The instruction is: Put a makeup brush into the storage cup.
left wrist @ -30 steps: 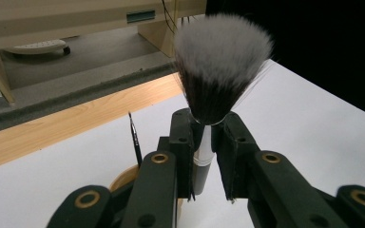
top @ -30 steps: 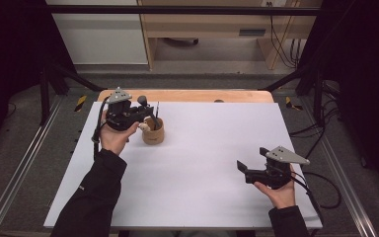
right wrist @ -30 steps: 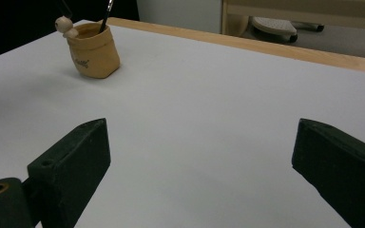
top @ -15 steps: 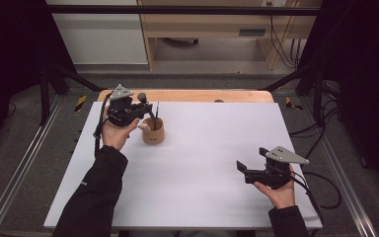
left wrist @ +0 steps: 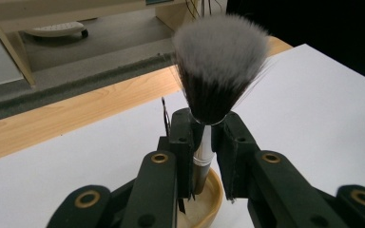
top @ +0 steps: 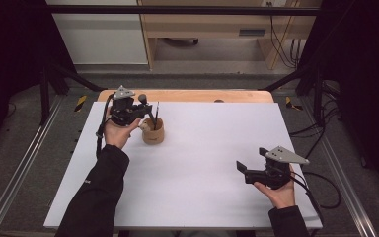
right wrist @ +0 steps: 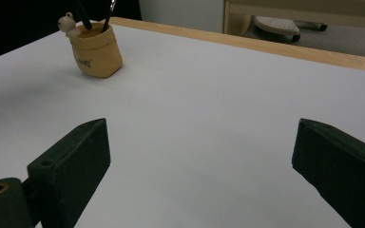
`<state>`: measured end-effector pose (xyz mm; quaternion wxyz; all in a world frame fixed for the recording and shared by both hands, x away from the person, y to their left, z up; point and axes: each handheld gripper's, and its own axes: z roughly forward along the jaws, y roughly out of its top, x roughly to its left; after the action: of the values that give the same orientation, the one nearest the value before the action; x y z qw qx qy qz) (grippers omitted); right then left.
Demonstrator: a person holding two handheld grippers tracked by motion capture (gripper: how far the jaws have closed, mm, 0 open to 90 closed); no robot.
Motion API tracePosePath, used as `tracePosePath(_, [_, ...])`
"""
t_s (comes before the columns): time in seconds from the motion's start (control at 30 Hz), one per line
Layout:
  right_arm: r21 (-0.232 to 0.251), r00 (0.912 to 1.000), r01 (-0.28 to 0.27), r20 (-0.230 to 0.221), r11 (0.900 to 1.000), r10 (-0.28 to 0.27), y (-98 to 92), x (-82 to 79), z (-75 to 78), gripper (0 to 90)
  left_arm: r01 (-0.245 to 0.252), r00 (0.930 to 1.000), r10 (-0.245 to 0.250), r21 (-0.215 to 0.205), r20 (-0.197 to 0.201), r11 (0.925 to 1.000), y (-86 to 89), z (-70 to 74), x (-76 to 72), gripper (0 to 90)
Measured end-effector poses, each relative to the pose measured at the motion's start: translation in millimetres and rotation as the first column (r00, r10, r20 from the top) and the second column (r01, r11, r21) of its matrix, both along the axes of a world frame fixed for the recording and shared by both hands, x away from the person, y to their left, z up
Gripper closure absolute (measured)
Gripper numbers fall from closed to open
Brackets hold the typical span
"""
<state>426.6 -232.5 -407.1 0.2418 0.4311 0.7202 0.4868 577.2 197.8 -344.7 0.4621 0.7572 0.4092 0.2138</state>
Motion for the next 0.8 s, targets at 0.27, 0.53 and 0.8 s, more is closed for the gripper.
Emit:
tracePosePath(0.27, [0.002,1.0000,0.000,-0.004,1.000,0.000,0.9,0.0,-0.4,6.1,-0.002,0.9998,0.002,0.010,-0.018,0.9999,-0.7,-9.3,1.7,77.1])
tracePosePath(0.53, [-0.004,1.0000,-0.001,-0.004,1.000,0.001,1.2,0.2,-0.9,6.1,0.004,0.9994,-0.003,0.017,-0.035,0.9999,-2.6,-19.9,2.5,77.0])
tracePosePath(0.8, [-0.003,1.0000,-0.003,-0.006,1.000,0.003,1.7,0.3,-1.1,6.1,0.008,0.9984,-0.007,0.025,-0.057,0.9997,-6.3,-33.2,3.9,77.0])
